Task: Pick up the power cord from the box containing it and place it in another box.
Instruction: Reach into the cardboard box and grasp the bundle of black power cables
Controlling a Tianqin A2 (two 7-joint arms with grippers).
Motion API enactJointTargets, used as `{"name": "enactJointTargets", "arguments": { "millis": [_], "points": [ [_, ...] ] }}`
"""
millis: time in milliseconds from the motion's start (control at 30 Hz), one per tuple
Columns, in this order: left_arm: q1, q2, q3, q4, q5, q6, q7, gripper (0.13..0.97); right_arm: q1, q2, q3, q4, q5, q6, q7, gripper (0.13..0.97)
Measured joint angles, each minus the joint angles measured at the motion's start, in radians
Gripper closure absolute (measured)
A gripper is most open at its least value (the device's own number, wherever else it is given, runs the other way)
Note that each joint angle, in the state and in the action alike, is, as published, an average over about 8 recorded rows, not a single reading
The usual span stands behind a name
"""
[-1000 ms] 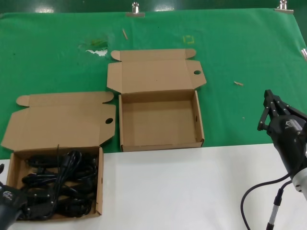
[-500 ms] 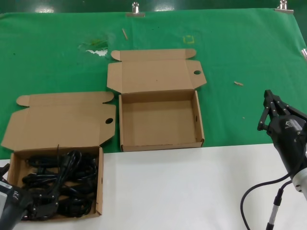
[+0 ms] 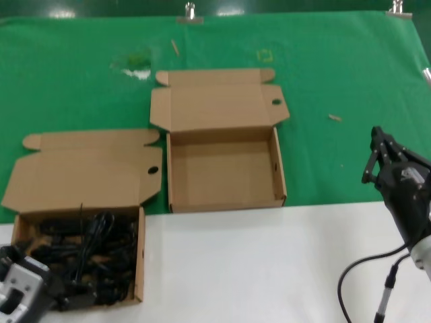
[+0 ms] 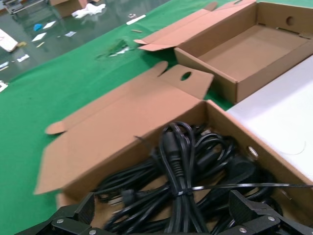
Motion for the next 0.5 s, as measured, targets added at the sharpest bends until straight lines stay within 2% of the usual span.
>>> {"name": "enactJointTargets", "arguments": {
  "millis": [167, 233, 500],
  "points": [
    [0.012, -0.047, 0.015, -0.061, -0.040, -0.039, 0.014, 0.133, 0.000, 0.000, 0.000, 0.000, 0.000, 0.000, 0.000, 0.957],
    [0.018, -0.057, 0.015, -0.075, -0.047, -0.048, 0.015, 0.135, 0.000, 0.000, 0.000, 0.000, 0.000, 0.000, 0.000, 0.957],
    [0.017, -0.056, 0.027, -0.080, -0.067, -0.068, 0.032, 0.139, 0.000, 0.000, 0.000, 0.000, 0.000, 0.000, 0.000, 0.957]
  ]
}}
